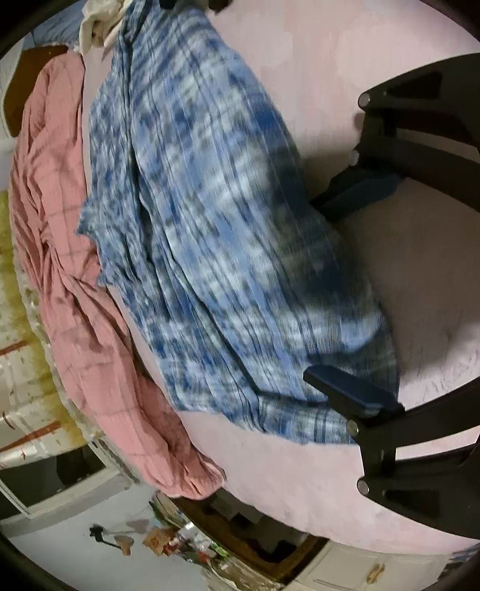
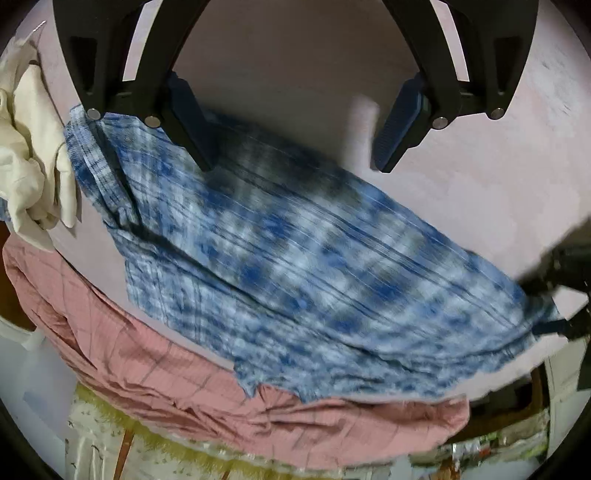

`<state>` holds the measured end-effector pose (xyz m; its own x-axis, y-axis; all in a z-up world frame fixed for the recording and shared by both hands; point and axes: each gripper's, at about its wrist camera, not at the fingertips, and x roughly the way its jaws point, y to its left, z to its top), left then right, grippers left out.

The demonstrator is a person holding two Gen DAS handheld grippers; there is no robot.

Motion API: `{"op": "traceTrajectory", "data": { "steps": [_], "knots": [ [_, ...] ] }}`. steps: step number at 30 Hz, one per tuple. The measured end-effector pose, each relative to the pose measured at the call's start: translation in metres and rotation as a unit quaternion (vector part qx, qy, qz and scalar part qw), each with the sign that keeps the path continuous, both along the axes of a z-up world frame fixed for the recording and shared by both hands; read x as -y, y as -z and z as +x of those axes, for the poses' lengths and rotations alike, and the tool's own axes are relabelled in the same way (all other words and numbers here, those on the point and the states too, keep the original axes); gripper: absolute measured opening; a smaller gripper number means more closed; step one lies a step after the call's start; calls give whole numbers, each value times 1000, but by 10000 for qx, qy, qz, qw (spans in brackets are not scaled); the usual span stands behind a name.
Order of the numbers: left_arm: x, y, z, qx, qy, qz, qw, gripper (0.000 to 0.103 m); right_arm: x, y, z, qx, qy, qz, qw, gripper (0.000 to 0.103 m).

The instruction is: Fold large clothes

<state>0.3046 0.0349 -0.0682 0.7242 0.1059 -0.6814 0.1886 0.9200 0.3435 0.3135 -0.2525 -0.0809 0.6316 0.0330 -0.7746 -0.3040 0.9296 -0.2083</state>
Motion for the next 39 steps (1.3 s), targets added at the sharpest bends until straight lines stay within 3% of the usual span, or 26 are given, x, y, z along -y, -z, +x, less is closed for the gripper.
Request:
{"op": "traceTrajectory", "data": {
  "steps": [3,6,8,9,10,12,13,14,16,21,30,35,39],
  "knots": [
    [-8,3,9,-39,-191,96,9998,81,22,-1,8,-134,189,157,9996,88],
    [-17,5,18,-117,-254,-25,9996,86,39,0,16,185,592,-323,9976,89],
    [-20,5,23,-127,-239,-88,9996,85,51,1,23,183,785,-309,9963,89],
    [-21,5,23,-108,-151,-127,9997,73,56,1,25,180,820,-208,9963,85],
    [-19,4,21,-114,59,-221,9997,41,59,0,25,245,879,-188,9957,77],
    [-9,3,15,-42,333,-136,9993,15,67,-1,27,313,1082,-194,9934,12],
    [-5,2,12,98,257,97,9996,8,71,-2,28,321,1154,-150,9927,12],
    [-2,-1,8,234,220,234,9992,8,75,-5,26,351,1131,13,9930,8],
    [0,-13,-5,472,157,246,9985,6,78,-14,16,521,1159,139,9918,5],
    [-12,-47,-56,727,320,-362,9962,6,90,-36,-36,851,1404,512,9851,5],
    [-19,-60,-153,666,222,-848,9939,6,85,-50,-147,835,1223,588,9872,5],
    [-15,-58,-170,831,60,-861,9928,10,92,-44,-167,713,1268,805,9861,5],
    [-18,-68,-157,1028,-134,-1067,9889,11,91,-59,-164,1019,1270,885,9827,6]
  ]
}}
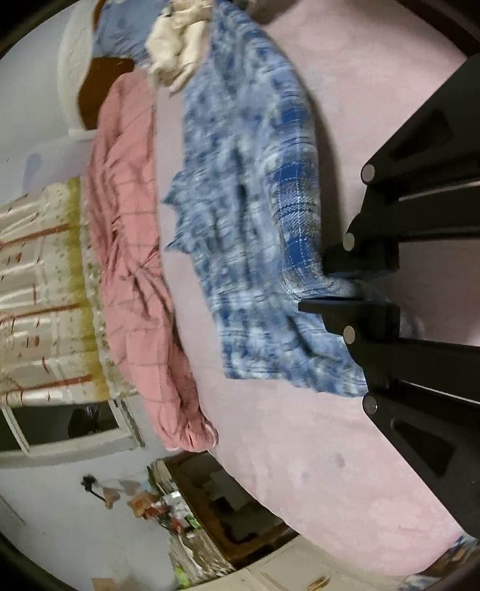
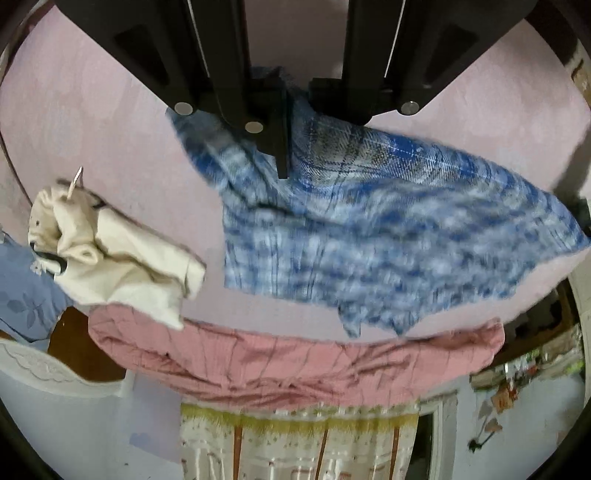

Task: Fold large clothes
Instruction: 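Grasp the shirt hem with both tools and fold it toward the collar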

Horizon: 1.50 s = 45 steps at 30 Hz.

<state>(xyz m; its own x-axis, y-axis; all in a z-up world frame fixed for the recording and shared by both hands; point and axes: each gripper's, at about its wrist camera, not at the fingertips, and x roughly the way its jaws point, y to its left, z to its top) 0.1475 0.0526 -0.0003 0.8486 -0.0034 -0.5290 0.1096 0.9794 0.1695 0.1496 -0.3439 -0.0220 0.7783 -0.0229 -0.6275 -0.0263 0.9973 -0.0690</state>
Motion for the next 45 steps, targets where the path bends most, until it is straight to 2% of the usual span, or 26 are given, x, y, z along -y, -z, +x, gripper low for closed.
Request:
{"op": "traceTrajectory", "data": {
  "steps": [3,6,9,11,15,19,22,25,30,36,39,41,43,45],
  "knots": [
    [4,-18,18,269,-56,-32,9996,7,-2,-27,14,420,-61,102,9990,6],
    [9,-38,50,356,-134,80,9992,6,-5,-50,39,656,-37,89,9978,6],
    [9,-54,95,287,-157,132,9994,5,-10,-67,83,675,-9,-68,9977,6],
    [7,-58,126,71,-103,100,9999,4,-14,-70,110,615,13,-237,9978,6],
    [-2,-50,178,-295,99,-10,9995,5,-8,-58,170,230,16,-6,9997,6],
    [0,-31,214,-530,61,65,9986,5,-8,-39,203,7,-48,-19,10000,6],
    [8,-17,234,-549,1,176,9983,4,-10,-27,218,-52,-14,-103,9999,6],
    [12,-6,253,-500,-70,97,9987,4,-5,-16,233,-175,50,29,9998,6],
    [20,13,273,-405,9,257,9988,4,3,2,252,-394,111,121,9991,6],
    [21,39,286,-499,-26,245,9984,5,3,18,258,-304,150,5,9994,6],
    [18,42,286,-420,-108,203,9989,11,3,22,260,-334,124,-53,9994,7],
    [18,38,280,-263,-166,244,9992,26,4,22,259,-291,102,1,9995,8],
    [13,31,270,-61,-287,224,9993,65,7,20,258,-236,39,126,9996,14],
    [6,21,258,111,-333,68,9994,79,10,18,255,-179,8,227,9996,34]
  ]
}}
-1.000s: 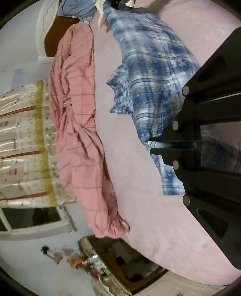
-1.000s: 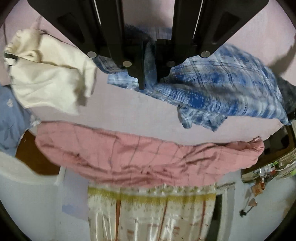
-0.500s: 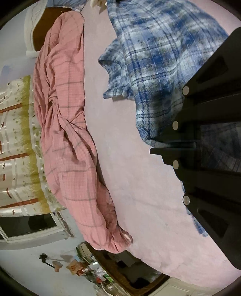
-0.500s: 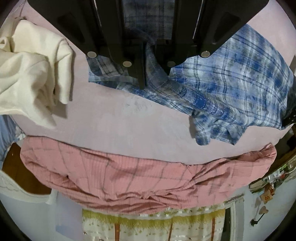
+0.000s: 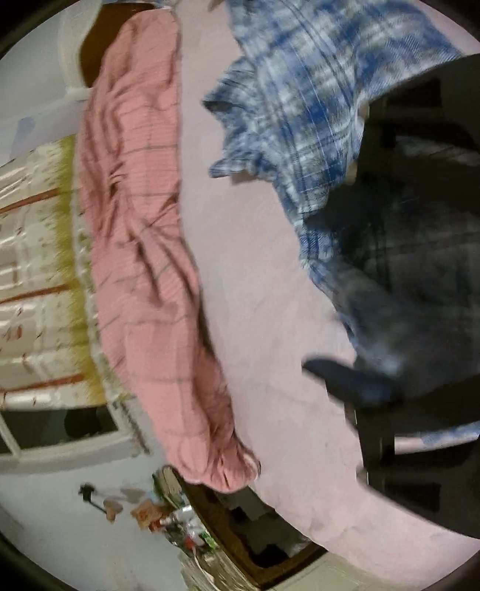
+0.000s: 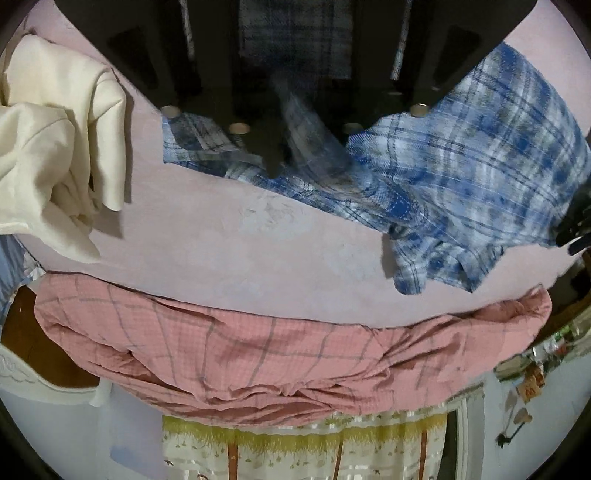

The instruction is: Fold large clothes

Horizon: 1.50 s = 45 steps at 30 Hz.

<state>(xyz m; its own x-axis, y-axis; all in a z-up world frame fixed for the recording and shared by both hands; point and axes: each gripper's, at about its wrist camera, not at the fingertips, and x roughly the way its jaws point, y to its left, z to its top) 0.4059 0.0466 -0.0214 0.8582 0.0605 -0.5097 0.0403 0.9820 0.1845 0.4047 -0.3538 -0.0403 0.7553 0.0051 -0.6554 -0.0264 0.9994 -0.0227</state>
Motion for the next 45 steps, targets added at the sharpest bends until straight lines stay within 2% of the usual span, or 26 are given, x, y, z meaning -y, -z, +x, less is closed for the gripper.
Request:
{"op": "traceTrajectory", "data": {
  "steps": [1,2,3,5,6,9,13,15,17,19,22,25,26,27,29,32,35,37,41,43,44,45],
  "knots": [
    [-5,-5,-8,104,35,-140,9998,80,2,-1,-2,53,-35,96,9999,43],
    [-10,-10,-15,170,109,-295,9994,81,4,-2,-5,109,-51,137,9998,64],
    [-16,-16,-22,176,202,-494,9984,83,4,-3,-8,184,-89,176,9996,73],
    [-29,-24,-32,213,115,-792,9966,85,5,-8,-19,363,-127,175,9991,78],
    [-35,-28,-37,243,83,-923,9954,86,4,-10,-23,435,-90,122,9989,84],
    [-53,-37,-54,411,8,-1188,9921,86,10,-27,-45,1100,116,109,9938,88],
    [-59,-41,-68,563,-253,-1027,9928,87,26,-49,-66,1751,394,461,9827,95],
    [-61,-41,-69,562,-357,-1009,9927,87,34,-54,-68,1631,342,760,9831,95],
    [-66,-42,-69,583,-379,-1104,9914,87,42,-53,-63,1152,-128,1278,9850,95],
    [-67,-41,-66,524,-351,-1115,9918,92,45,-47,-55,851,-427,1736,9802,95],
    [-66,-28,-53,313,-649,-798,9942,92,45,-30,-38,383,-446,1842,9811,83],
    [-73,-12,-41,457,-1292,-532,9891,89,34,-9,-22,-2,-200,1265,9918,60],
    [-74,-7,-38,592,-1415,-375,9875,89,29,-1,-16,-129,-131,955,9953,50],
    [-75,-4,-34,558,-1396,-264,9883,88,26,5,-12,-212,-59,714,9972,41],
    [-78,4,-21,271,-1250,-337,9912,81,22,15,-5,-374,-41,558,9977,26],
    [-92,22,1,-352,-1532,-484,9864,71,31,20,0,-510,126,649,9965,16],
    [-112,32,12,-769,-1782,-835,9774,68,46,23,1,-528,407,798,9946,8],
    [-117,32,8,-783,-1811,-942,9758,62,53,23,-1,-503,579,823,9937,6],
    [-114,10,-29,-590,-1174,-1445,9807,61,57,4,-16,-206,659,818,9942,7],
    [-112,-4,-51,-589,-901,-1743,9788,66,58,-11,-33,-30,531,1130,9922,7],
    [-110,-6,-63,-553,-739,-1874,9779,69,58,-19,-44,94,439,1308,9904,9],
    [-107,-5,-72,-545,-617,-1919,9780,75,57,-24,-53,200,364,1402,9892,18]
  ]
}}
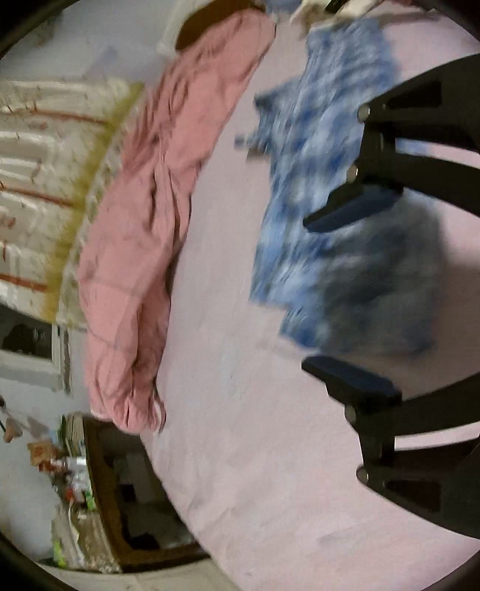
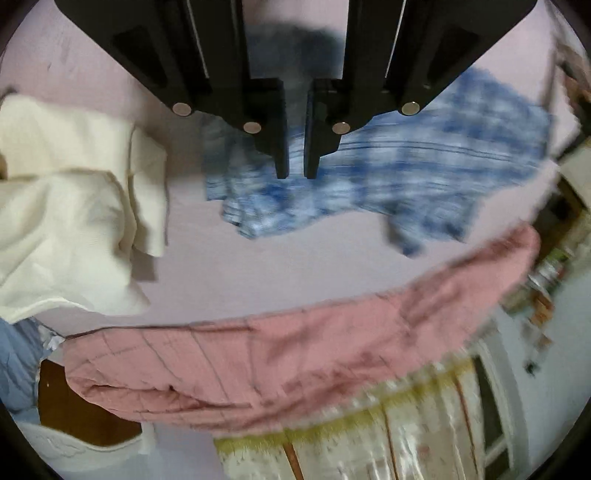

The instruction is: Fold large clothes

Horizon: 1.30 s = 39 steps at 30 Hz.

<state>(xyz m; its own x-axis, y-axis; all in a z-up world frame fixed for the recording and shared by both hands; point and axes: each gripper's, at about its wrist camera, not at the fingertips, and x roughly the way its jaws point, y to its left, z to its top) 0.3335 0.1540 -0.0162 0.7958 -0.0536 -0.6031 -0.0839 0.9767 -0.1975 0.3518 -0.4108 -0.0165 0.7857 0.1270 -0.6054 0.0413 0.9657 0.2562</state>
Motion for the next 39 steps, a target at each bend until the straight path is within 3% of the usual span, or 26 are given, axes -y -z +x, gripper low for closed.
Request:
{"op": "traceTrajectory", "data": {
  "steps": [1,3,4,5,7,10,12,14,16,18,21,24,28,31,34,35,37,39],
  "knots": [
    [2,4,-9,-31,60,34,10000,77,-3,-5,-13,90,-42,-63,9999,26],
    [3,18,-22,-270,15,38,9996,81,-8,-4,-33,174,122,-367,9991,80],
    [1,24,-25,-374,-2,-63,9993,84,-7,1,-44,244,294,-456,9982,89],
    [-1,32,-28,-467,2,-171,9988,84,-4,6,-51,222,450,-454,9977,92],
    [-9,41,-25,-660,34,-412,9970,84,10,22,-59,-45,628,-119,9979,92],
    [-22,46,-18,-742,75,-952,9927,84,42,49,-52,-414,466,1290,9897,92],
    [-22,50,-19,-749,227,-1034,9916,82,49,55,-46,-439,174,1699,9843,92],
    [-17,52,-19,-797,625,-1206,9875,57,43,57,-41,-455,123,1525,9872,90],
    [-16,54,-18,-842,451,-1114,9892,25,31,58,-37,-521,23,1257,9907,77],
    [-15,51,-24,-652,489,-1186,9896,14,21,59,-32,-599,-70,1052,9926,18],
    [-12,37,-39,-118,358,-1031,9940,12,17,50,-45,-208,82,925,9955,11],
    [-7,29,-45,111,224,-818,9963,12,16,37,-64,195,102,711,9972,10],
    [3,47,-34,-607,126,-446,9971,13,5,57,-50,-545,305,249,9977,10],
    [-3,45,-36,-564,103,-573,9967,24,6,55,-49,-533,338,218,9978,12],
    [7,26,-58,-194,40,-93,9998,28,-1,47,-52,-465,565,-209,9971,31],
    [15,14,-73,175,152,100,9997,30,-4,40,-54,-372,669,-359,9964,40],
    [34,-6,-92,728,263,512,9957,56,-10,21,-65,107,759,-676,9948,49],
    [51,-23,-91,916,344,670,9929,59,-19,1,-74,547,687,-910,9920,64]
  ]
}}
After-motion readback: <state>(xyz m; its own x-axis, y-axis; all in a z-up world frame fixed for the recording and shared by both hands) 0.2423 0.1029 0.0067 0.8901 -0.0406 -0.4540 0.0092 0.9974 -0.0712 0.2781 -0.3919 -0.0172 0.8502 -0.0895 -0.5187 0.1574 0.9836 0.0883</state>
